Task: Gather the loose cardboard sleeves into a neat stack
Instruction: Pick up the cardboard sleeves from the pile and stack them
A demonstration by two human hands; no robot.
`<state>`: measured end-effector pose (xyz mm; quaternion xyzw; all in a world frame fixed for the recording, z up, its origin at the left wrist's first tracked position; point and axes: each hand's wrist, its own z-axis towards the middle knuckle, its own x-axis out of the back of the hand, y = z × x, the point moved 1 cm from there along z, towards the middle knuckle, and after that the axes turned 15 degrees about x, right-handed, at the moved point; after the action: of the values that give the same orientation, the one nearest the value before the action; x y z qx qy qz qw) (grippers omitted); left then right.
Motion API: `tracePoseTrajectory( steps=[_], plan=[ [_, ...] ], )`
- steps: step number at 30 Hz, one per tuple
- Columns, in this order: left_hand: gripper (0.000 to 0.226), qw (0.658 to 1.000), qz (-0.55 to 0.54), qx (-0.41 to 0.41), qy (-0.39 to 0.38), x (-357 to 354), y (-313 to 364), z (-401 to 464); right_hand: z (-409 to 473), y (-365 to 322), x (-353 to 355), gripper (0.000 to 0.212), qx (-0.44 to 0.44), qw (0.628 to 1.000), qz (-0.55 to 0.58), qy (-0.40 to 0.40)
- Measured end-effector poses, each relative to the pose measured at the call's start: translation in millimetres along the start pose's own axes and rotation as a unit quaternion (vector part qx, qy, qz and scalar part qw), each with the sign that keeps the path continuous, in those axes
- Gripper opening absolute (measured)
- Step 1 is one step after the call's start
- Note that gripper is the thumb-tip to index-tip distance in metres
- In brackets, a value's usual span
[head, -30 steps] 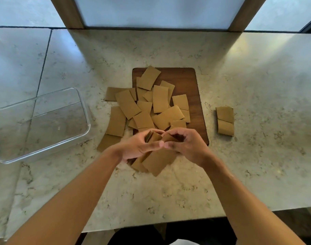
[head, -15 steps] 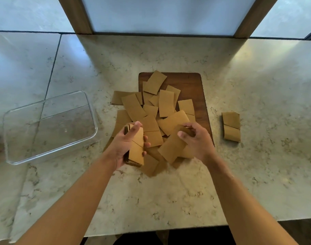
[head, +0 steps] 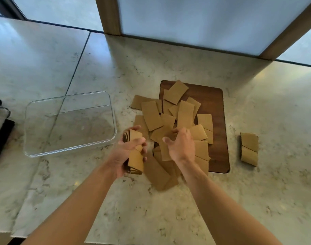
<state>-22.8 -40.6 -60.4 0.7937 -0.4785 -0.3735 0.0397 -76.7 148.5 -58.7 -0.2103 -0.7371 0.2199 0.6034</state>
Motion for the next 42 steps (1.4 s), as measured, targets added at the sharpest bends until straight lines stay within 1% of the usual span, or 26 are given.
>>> tracePoseTrajectory(
  steps=[2,4,6,9,11,12,14,15,17,18,19,20,21,22,23,25,26,27,29,31,33,35,36,38,40,42],
  plan=[
    [0.044,1.0,-0.015,-0.015,0.023,-5,4,5,7,5,10,0.021,-0.045,0.985,0.153,0.065],
    [0.053,0.998,-0.007,-0.018,0.053,-16,7,13,8,5,15,0.012,-0.091,0.95,0.289,0.072],
    [0.067,0.99,0.068,-0.02,0.12,-29,8,23,2,0,13,0.008,-0.09,0.946,0.309,0.043],
    [0.071,0.969,0.152,-0.059,0.185,-44,6,32,-2,-1,14,0.012,-0.069,0.937,0.339,0.04],
    [0.071,0.962,0.184,-0.079,0.185,-49,9,37,3,10,25,0.019,-0.066,0.916,0.393,0.055],
    [0.072,0.962,0.19,-0.082,0.178,-46,12,37,4,14,28,0.018,-0.06,0.904,0.419,0.05],
    [0.067,0.969,0.199,-0.06,0.131,-47,17,42,0,18,30,0.02,-0.059,0.88,0.472,0.016],
    [0.058,0.975,0.197,-0.037,0.099,-49,19,44,-2,17,29,0.018,-0.054,0.874,0.483,-0.01],
    [0.034,0.981,0.182,0.011,0.063,-56,17,52,-6,17,24,0.017,-0.042,0.883,0.466,-0.045],
    [0.035,0.984,0.163,0.034,0.06,-58,16,54,-6,20,24,0.02,-0.056,0.89,0.451,-0.026],
    [0.041,0.989,0.125,0.056,0.05,-60,13,58,-4,29,28,0.023,-0.092,0.904,0.416,0.024],
    [0.043,0.995,0.067,0.071,0.031,-63,11,60,-3,43,36,0.024,-0.132,0.925,0.345,0.092],
    [0.043,0.997,0.015,0.077,0.005,-66,11,60,-3,56,44,0.029,-0.159,0.947,0.245,0.135],
    [0.041,0.997,-0.012,0.074,-0.015,-69,11,61,-7,70,51,0.041,-0.174,0.966,0.141,0.131],
    [0.04,0.998,-0.009,0.066,-0.02,-72,10,62,-13,81,56,0.056,-0.173,0.979,0.056,0.093],
    [0.045,0.999,0.006,0.051,-0.015,-77,8,66,-25,91,57,0.078,-0.158,0.987,-0.038,-0.005],
    [0.051,0.999,0.008,0.052,-0.013,-79,7,67,-29,94,56,0.08,-0.151,0.988,-0.036,-0.028],
    [0.055,0.998,0.013,0.053,-0.011,-83,5,68,-33,98,58,0.077,-0.149,0.988,-0.005,-0.026],
    [0.06,0.998,0.029,0.056,0.001,-89,2,66,-33,106,69,0.057,-0.153,0.983,0.093,0.04],
    [0.064,0.996,0.055,0.059,0.024,-92,-2,64,-33,113,79,0.032,-0.153,0.972,0.147,0.105],
    [0.067,0.992,0.102,0.066,0.041,-95,-6,59,-31,105,83,0.011,-0.151,0.956,0.215,0.132],
    [0.071,0.984,0.156,0.075,0.043,-100,-14,56,-29,79,73,0.023,-0.147,0.937,0.3,0.104],
    [0.071,0.98,0.177,0.078,0.046,-103,-18,55,-28,63,64,0.029,-0.13,0.937,0.314,0.082],
    [0.055,0.978,0.186,0.069,0.065,-103,-22,55,-25,38,43,0.035,-0.075,0.953,0.289,0.06],
    [0.033,0.984,0.139,0.055,0.093,-96,-20,55,-18,32,35,0.033,-0.054,0.966,0.247,0.058],
    [0.037,0.994,0.06,0.058,0.076,-82,-12,53,-5,45,42,0.026,-0.016,0.986,0.158,0.049]
  ],
)
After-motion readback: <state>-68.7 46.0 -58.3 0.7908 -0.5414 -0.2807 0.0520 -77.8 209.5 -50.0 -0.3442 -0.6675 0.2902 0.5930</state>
